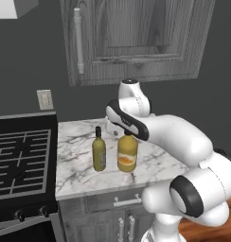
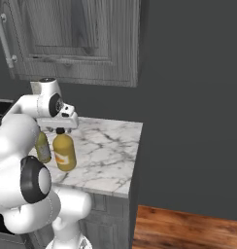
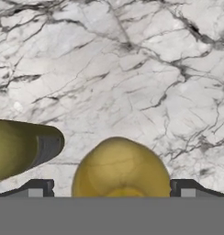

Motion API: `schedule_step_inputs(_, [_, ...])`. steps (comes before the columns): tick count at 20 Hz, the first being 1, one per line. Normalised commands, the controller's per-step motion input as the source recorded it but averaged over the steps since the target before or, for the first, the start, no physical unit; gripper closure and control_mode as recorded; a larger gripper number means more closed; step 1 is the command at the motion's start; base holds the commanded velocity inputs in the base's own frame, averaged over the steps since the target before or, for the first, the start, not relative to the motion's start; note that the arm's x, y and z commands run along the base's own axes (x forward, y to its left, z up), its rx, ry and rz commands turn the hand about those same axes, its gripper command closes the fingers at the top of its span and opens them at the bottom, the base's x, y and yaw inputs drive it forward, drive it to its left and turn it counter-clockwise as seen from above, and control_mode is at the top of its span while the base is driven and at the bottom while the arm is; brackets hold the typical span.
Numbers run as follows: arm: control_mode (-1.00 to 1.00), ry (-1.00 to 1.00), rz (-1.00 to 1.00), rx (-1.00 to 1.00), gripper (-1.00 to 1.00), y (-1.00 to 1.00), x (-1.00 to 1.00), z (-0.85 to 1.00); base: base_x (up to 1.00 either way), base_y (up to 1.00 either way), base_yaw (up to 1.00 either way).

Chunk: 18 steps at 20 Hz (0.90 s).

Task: There is a wine glass and glass cup on the dining counter. Place the wine bottle next to the wine glass and the juice bottle next to the glass cup.

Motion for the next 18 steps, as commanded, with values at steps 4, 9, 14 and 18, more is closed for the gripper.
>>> schedule_step_inputs(4, [-1.0, 0.0, 0.0, 0.0, -1.0, 0.0, -0.12, 0.0, 0.0, 0.0, 0.0])
schedule_step_inputs(9, [-1.0, 0.0, 0.0, 0.0, -1.0, -0.04, -0.01, -0.07, 0.0, 0.0, 0.0])
schedule_step_inputs(14, [-1.0, 0.0, 0.0, 0.0, -1.0, -0.08, 0.13, -0.08, 0.0, 0.0, 0.0])
schedule_step_inputs(18, [-1.0, 0.0, 0.0, 0.0, -1.0, 0.0, 0.05, 0.0, 0.0, 0.0, 0.0])
